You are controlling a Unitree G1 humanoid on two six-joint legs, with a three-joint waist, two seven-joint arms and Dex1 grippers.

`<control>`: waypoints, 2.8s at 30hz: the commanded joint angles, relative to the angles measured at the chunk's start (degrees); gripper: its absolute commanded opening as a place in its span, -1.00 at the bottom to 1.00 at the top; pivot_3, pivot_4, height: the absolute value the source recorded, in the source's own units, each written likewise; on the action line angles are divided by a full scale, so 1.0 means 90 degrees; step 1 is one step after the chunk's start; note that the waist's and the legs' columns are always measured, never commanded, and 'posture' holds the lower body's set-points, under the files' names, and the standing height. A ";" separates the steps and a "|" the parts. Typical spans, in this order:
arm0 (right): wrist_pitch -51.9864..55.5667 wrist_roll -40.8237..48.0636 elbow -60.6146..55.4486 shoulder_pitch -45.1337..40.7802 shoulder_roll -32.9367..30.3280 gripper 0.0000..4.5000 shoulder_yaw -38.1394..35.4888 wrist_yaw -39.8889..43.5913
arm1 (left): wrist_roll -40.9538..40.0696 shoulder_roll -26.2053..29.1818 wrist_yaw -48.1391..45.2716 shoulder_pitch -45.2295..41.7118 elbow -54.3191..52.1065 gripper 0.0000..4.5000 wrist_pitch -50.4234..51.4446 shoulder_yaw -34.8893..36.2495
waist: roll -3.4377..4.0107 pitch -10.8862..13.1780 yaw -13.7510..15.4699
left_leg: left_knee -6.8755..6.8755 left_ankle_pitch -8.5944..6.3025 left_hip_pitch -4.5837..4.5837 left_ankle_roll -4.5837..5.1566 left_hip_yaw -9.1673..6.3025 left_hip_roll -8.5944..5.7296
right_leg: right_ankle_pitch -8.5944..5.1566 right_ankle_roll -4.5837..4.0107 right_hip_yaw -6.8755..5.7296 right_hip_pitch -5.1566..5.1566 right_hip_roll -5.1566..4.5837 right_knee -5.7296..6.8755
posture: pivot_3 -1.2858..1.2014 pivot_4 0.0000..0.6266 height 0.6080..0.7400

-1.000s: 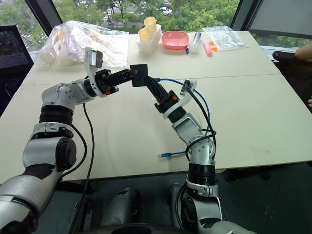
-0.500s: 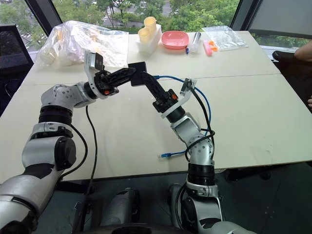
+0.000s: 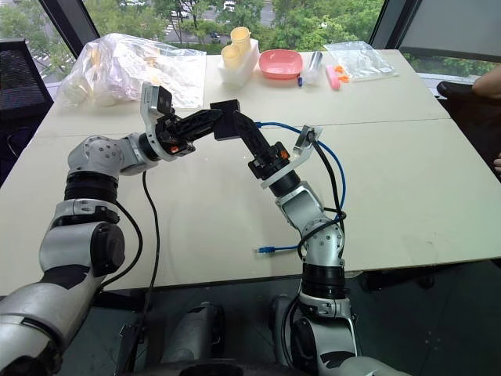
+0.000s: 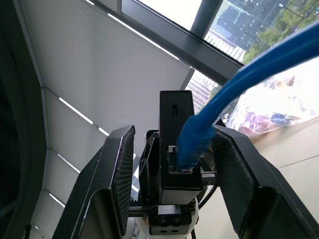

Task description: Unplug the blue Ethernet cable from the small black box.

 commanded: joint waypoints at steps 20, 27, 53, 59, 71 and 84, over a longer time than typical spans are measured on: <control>-0.0218 0.0062 -0.0311 0.0181 0.0038 -0.78 0.0037 0.0085 | -0.0175 0.0143 0.0084 -0.0048 -0.0163 -0.78 -0.0092 0.0144 | 0.0000 0.0000 0.0003 | -0.0001 0.0000 0.0000 0.0000 0.0000 0.0000 | 0.0000 0.0000 0.0000 0.0000 -0.0001 -0.0003 | 0.03 -0.52 1.00; -0.0259 0.0011 -0.0300 0.0239 0.0007 -0.99 0.0093 0.0104 | -0.0188 0.0117 0.0127 -0.0032 -0.0185 -0.78 -0.0041 0.0144 | 0.0000 0.0000 0.0000 | -0.0002 0.0000 0.0000 0.0000 0.0000 0.0000 | -0.0001 -0.0001 0.0000 0.0000 -0.0001 -0.0003 | 0.03 -0.52 1.00; -0.0588 -0.0560 -0.0277 0.0125 -0.0939 -0.24 0.0012 -0.0007 | -0.0211 0.0566 0.0102 0.0220 -0.0376 -0.78 -0.0217 -0.0034 | 0.0001 0.0000 0.0008 | -0.0006 0.0000 -0.0002 0.0000 0.0003 -0.0001 | -0.0012 -0.0018 0.0001 -0.0001 -0.0004 -0.0009 | 0.03 -0.52 1.00; -0.0430 -0.0660 -0.0382 0.0203 -0.0795 0.41 0.0316 0.0063 | -0.0199 0.0306 0.0165 0.0201 -0.0354 -0.78 -0.0216 0.0002 | 0.0001 0.0001 -0.0008 | -0.0006 0.0000 -0.0001 0.0000 0.0001 0.0000 | -0.0011 -0.0020 0.0001 -0.0003 0.0000 -0.0005 | 0.03 -0.52 1.00; -0.0284 -0.0671 -0.0475 0.0371 -0.0658 0.41 0.0552 0.0199 | -0.0195 0.0213 0.0159 0.0112 -0.0249 -0.78 -0.0206 0.0017 | 0.0001 0.0001 0.0007 | -0.0005 0.0000 -0.0003 0.0000 0.0002 -0.0001 | -0.0012 -0.0019 0.0001 -0.0002 -0.0002 -0.0010 | 0.03 -0.52 1.00; -0.0377 -0.0709 -0.0228 0.0301 -0.0490 0.31 0.0440 0.0215 | -0.0245 0.0193 0.0140 0.0270 -0.0530 -0.78 -0.0051 -0.0049 | 0.0001 0.0001 0.0006 | -0.0006 0.0000 -0.0003 0.0000 0.0002 -0.0001 | -0.0012 -0.0018 0.0001 -0.0002 -0.0001 -0.0010 | 0.03 -0.52 1.00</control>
